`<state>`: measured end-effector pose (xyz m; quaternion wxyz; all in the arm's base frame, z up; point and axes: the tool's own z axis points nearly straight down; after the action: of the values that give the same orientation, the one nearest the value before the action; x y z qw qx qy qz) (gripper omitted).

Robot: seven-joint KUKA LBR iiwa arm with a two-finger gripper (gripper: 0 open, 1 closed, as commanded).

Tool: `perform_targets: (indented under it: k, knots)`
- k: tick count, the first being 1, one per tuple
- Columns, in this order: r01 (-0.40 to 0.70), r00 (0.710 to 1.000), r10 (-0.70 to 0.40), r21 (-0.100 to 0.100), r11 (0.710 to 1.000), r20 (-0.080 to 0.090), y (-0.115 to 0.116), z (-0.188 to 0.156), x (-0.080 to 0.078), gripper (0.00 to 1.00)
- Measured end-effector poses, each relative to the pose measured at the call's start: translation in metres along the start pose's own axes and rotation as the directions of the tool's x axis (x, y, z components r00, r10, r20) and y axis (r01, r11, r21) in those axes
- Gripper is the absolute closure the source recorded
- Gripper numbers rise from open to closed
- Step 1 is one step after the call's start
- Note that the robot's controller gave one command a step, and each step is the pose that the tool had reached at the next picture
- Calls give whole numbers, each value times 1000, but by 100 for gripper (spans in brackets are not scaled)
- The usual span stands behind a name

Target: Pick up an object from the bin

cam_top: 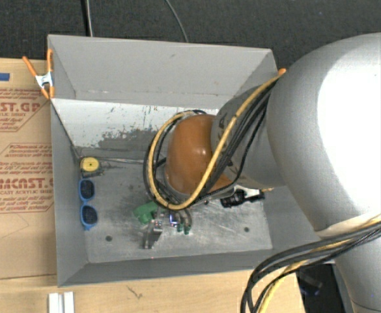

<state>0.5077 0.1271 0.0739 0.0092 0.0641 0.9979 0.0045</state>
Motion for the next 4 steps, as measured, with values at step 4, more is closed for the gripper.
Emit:
perform_targets:
  k: [4]
  knots:
    - [4, 1000, -3, 8, 1000, -16, 3, -87, -1, 100]
